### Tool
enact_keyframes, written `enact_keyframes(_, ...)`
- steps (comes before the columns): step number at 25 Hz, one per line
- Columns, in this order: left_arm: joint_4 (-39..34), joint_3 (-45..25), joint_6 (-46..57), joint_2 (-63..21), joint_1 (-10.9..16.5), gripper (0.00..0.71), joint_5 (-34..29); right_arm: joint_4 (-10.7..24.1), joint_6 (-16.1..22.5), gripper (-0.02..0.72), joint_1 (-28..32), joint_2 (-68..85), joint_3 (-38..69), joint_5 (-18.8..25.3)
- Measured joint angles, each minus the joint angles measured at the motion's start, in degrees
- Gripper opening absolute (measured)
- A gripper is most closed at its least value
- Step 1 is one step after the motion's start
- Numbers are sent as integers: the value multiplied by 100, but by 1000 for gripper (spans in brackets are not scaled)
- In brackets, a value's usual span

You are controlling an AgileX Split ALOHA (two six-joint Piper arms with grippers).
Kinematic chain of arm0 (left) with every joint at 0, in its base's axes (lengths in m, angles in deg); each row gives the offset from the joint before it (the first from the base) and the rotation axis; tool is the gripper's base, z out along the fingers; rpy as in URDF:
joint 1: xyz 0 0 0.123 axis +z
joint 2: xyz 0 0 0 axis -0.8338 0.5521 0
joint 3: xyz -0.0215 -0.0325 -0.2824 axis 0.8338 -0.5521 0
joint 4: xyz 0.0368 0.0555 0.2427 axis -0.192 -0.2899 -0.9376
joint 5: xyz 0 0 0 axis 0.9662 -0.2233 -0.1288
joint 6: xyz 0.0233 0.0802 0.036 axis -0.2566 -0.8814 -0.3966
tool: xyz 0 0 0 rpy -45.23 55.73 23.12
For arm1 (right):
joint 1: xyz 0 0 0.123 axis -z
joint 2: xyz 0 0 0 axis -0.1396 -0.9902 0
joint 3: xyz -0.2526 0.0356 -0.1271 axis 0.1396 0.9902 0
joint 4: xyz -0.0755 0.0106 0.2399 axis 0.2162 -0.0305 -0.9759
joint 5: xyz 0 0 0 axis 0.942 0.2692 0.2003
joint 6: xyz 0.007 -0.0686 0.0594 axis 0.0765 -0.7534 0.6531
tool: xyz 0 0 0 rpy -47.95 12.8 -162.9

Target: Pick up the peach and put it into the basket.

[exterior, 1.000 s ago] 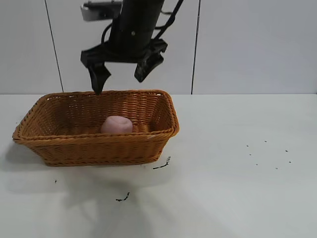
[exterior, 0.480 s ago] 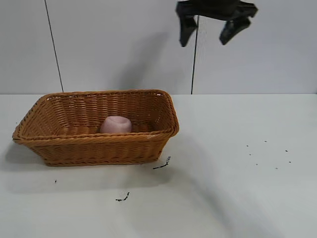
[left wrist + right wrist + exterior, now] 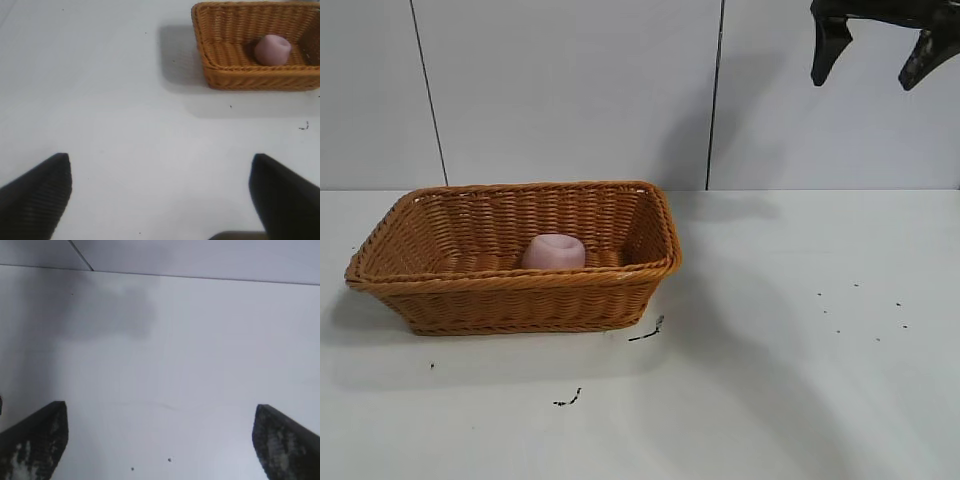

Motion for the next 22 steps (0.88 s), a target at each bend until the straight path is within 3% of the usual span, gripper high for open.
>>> enact_keyframes(6,0,0,0,0,0,693,0,-8,5,696,0,1205,1382,-4)
enact_keyframes(18,0,0,0,0,0,693,0,-12,5,696,0,5845,6290,7)
enact_keyframes(22,0,0,0,0,0,693,0,-12,5,696,0,7548,7782,-393)
